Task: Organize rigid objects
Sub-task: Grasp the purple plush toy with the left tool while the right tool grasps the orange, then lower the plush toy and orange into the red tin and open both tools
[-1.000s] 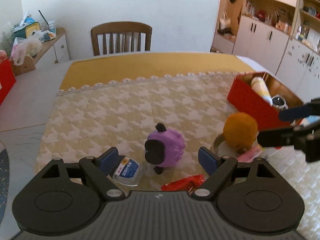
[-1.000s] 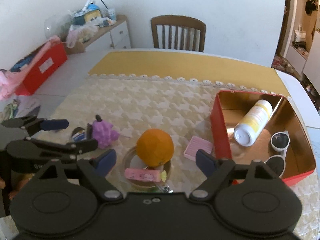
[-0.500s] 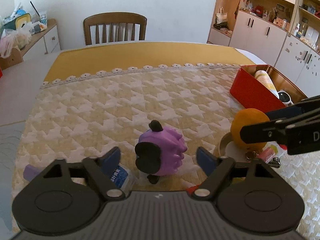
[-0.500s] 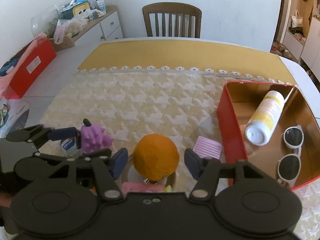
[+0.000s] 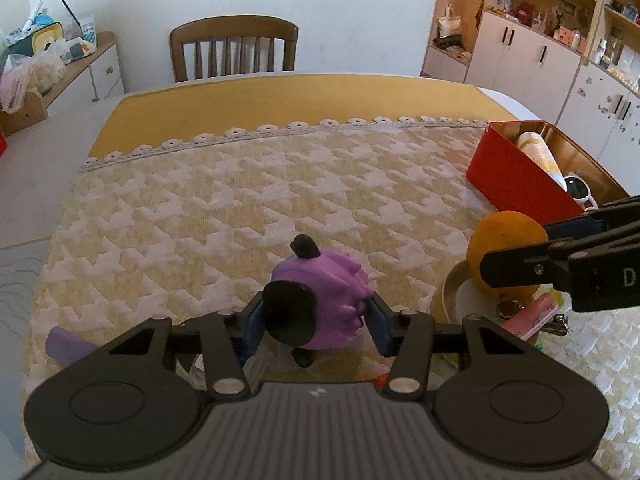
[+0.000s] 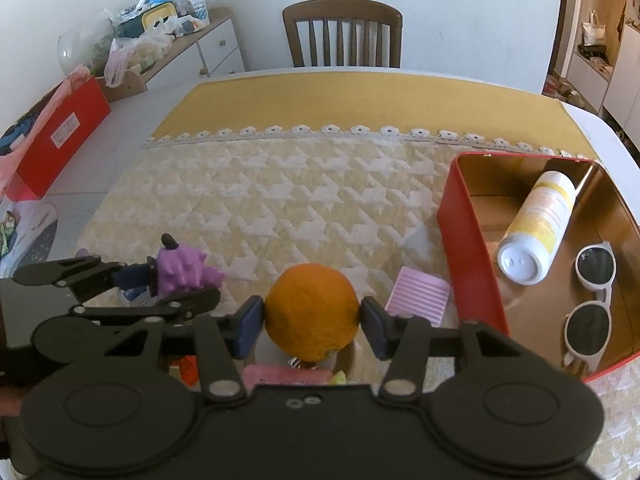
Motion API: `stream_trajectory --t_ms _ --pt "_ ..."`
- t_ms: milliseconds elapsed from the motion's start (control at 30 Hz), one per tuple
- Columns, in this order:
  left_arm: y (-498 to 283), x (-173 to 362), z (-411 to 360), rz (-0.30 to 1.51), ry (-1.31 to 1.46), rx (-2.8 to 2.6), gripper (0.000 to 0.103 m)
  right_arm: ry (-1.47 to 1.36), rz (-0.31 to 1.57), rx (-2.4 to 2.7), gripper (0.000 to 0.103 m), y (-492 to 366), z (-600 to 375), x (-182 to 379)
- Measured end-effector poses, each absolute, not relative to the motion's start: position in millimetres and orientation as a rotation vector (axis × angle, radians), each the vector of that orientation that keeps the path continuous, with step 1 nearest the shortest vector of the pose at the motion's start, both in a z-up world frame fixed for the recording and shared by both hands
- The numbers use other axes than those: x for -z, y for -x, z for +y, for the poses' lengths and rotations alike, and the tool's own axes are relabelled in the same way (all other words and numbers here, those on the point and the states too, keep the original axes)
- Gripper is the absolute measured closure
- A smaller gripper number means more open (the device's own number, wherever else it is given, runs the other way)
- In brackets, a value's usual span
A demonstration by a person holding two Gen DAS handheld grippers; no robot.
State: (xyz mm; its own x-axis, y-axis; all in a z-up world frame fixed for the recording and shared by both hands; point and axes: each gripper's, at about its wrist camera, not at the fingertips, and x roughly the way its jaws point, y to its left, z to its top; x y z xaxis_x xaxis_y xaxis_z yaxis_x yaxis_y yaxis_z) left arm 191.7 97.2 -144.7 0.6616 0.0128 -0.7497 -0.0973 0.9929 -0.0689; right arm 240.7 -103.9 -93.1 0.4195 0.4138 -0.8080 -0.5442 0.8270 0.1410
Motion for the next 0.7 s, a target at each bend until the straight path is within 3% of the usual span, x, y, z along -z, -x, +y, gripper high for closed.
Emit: stream_trajectory --t_ms 700 --pt "-185 88 67 0.797 0.106 -0.077 0.052 0.067 0.912 -0.623 0.052 -230 -143 59"
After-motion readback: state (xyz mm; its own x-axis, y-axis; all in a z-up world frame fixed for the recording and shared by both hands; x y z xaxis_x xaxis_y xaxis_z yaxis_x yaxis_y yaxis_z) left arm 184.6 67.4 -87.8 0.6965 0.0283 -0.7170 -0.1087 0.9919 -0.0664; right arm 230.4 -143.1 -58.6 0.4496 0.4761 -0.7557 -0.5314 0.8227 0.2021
